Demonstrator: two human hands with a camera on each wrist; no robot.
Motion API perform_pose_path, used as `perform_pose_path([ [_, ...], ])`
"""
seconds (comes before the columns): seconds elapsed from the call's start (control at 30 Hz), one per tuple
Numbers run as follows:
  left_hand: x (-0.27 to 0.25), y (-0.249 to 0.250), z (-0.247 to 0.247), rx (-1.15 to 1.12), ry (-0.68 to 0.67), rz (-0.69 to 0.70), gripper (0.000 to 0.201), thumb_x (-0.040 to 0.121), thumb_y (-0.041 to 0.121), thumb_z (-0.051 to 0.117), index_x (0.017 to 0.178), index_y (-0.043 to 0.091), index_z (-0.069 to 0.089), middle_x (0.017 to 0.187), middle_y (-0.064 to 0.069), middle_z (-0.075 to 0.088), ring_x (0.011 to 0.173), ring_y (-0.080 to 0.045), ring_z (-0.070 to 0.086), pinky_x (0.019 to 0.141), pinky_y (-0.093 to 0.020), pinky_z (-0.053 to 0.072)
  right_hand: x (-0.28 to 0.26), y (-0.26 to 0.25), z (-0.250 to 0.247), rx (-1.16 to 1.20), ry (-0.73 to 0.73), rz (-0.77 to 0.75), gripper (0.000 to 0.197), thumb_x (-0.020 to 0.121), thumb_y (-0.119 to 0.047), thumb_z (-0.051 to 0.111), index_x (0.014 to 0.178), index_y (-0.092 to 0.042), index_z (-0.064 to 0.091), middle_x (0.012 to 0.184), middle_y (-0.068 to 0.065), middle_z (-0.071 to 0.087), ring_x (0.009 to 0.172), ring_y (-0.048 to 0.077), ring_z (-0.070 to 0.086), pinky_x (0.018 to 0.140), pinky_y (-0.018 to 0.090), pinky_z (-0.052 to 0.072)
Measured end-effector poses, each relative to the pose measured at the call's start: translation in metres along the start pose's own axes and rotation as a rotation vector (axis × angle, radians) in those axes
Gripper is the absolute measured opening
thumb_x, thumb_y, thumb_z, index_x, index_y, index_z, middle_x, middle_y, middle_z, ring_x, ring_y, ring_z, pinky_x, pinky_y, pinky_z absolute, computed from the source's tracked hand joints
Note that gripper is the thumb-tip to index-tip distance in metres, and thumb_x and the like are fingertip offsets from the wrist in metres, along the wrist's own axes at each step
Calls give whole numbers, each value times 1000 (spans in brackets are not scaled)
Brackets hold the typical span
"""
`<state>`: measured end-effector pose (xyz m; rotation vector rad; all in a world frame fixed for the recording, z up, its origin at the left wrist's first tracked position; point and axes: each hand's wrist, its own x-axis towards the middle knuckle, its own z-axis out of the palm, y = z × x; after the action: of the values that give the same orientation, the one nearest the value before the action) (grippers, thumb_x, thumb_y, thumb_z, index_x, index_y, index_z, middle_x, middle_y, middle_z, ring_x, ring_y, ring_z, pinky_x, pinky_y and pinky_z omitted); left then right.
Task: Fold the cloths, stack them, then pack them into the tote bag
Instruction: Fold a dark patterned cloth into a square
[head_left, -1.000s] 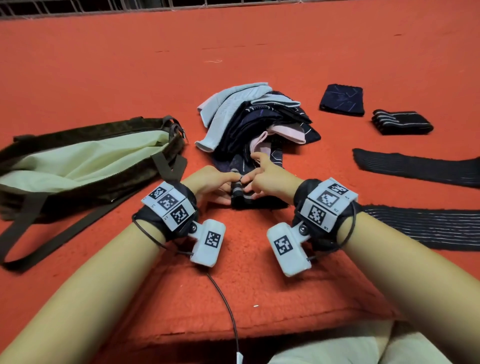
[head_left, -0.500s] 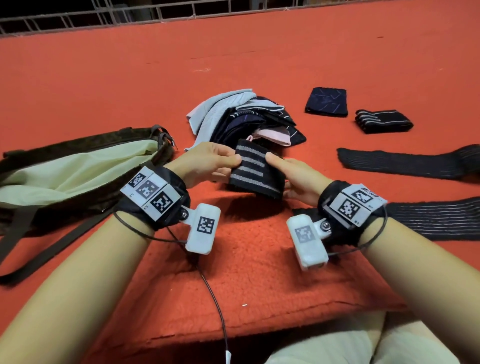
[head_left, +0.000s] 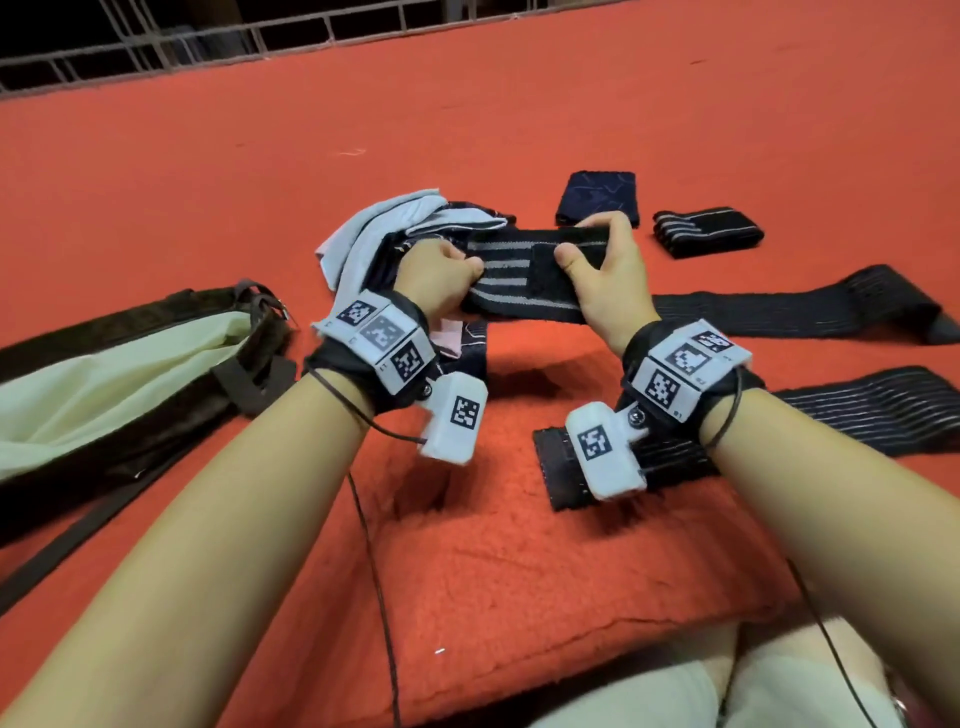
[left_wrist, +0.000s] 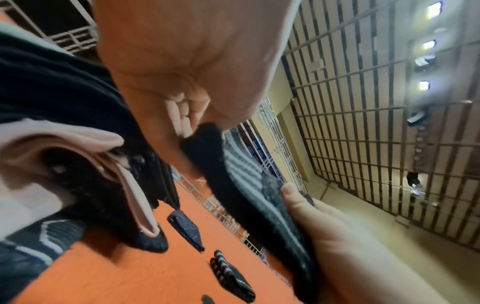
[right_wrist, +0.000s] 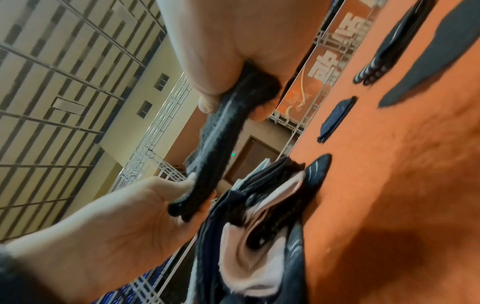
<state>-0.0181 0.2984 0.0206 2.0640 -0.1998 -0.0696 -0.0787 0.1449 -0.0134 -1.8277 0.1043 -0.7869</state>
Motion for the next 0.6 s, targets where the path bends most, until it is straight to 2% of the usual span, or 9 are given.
perform_pose_path([
  [0.07, 5, 11, 15, -19, -17, 21, 31, 89, 13, 56, 63, 17, 40, 61, 0, 43, 61, -17, 50, 54, -31, 56, 10, 8, -14, -51, 24, -48, 16, 90, -7, 55, 98, -13, 43, 80, -17, 46, 74, -8, 47, 69, 0, 33],
  [0.1, 9, 15, 23, -54, -59, 21, 31, 90, 12, 55, 65, 16, 39, 61, -2, 41, 56, -15, 47, 50, -32, 57, 15, 12, -22, -71, 33, -55, 13, 90, -8, 55, 100, -13, 48, 80, -17, 48, 74, -10, 48, 70, 0, 33],
  [0.17, 15, 22, 37, -100, -140, 32, 30, 92, 11, 53, 67, 17, 37, 63, -3, 41, 53, -15, 48, 55, -39, 57, 27, 22, -39, -96, 31, -27, 16, 90, -13, 56, 106, -12, 57, 85, -16, 54, 79, -11, 51, 77, 5, 36],
  [0.2, 18, 25, 43, -113, -179, 49, 30, 93, 12, 52, 68, 17, 36, 65, -3, 44, 54, -15, 51, 55, -39, 57, 34, 26, -47, -110, 15, 0, 17, 90, -16, 57, 106, -14, 60, 89, -13, 57, 83, -7, 52, 81, 9, 38],
  [0.3, 31, 31, 57, -91, -236, 63, 27, 94, 16, 51, 70, 16, 38, 74, -5, 48, 58, -17, 54, 51, -37, 57, 52, 38, -64, -132, -39, 105, 12, 88, -26, 62, 91, -16, 68, 84, -7, 63, 81, 4, 55, 79, 18, 43],
  [0.4, 47, 34, 65, 2, -173, 124, 28, 92, 18, 53, 66, 16, 43, 71, -4, 50, 60, -17, 52, 50, -28, 52, 62, 44, -70, -141, -89, 160, 20, 87, -31, 63, 92, -14, 73, 73, -13, 61, 69, -1, 54, 61, 10, 41],
  [0.47, 58, 36, 70, 63, -146, 149, 30, 92, 18, 53, 63, 16, 44, 69, -8, 52, 56, -18, 54, 50, -25, 47, 65, 47, -67, -157, -143, 147, 21, 86, -33, 65, 95, -16, 73, 78, -11, 64, 73, 0, 57, 68, 12, 44],
  [0.53, 64, 38, 75, 25, -177, 104, 31, 93, 19, 51, 63, 13, 48, 72, -12, 57, 49, -18, 59, 41, -24, 49, 69, 50, -64, -174, -169, 124, 19, 85, -29, 67, 95, -15, 72, 83, -5, 66, 77, 5, 59, 73, 15, 45],
  [0.6, 70, 38, 82, 33, -221, 88, 30, 95, 21, 50, 67, 9, 52, 77, -18, 63, 53, -26, 64, 42, -31, 55, 76, 54, -66, -223, -162, 78, 16, 85, -23, 67, 95, -11, 72, 84, -1, 65, 79, 9, 58, 69, 9, 42],
])
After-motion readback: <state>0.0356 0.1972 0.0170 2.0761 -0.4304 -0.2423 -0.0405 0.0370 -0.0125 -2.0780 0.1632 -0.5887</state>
